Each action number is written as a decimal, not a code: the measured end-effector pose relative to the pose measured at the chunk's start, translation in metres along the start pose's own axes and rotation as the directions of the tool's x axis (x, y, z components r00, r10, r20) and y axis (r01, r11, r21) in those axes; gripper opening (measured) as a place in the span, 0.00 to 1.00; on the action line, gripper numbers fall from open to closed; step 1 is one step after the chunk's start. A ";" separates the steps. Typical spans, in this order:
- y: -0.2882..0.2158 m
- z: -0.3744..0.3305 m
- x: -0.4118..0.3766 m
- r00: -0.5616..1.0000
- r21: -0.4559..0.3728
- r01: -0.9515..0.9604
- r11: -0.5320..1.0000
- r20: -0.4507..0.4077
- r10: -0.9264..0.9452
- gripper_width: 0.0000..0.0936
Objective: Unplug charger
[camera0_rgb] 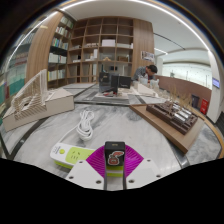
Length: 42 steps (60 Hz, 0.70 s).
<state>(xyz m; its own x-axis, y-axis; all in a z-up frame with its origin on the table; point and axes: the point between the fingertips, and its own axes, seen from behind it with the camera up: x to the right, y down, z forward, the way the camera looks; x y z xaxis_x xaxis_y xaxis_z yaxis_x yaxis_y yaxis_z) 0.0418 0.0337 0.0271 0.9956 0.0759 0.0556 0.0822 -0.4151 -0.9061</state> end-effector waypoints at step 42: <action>-0.013 -0.052 0.071 0.996 -0.028 -0.092 0.995 -0.008 0.091 0.10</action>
<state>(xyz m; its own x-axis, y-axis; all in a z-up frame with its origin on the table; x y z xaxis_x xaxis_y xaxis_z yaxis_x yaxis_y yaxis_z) 0.1137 -0.0023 0.0648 0.9992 0.0304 -0.0241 -0.0080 -0.4457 -0.8952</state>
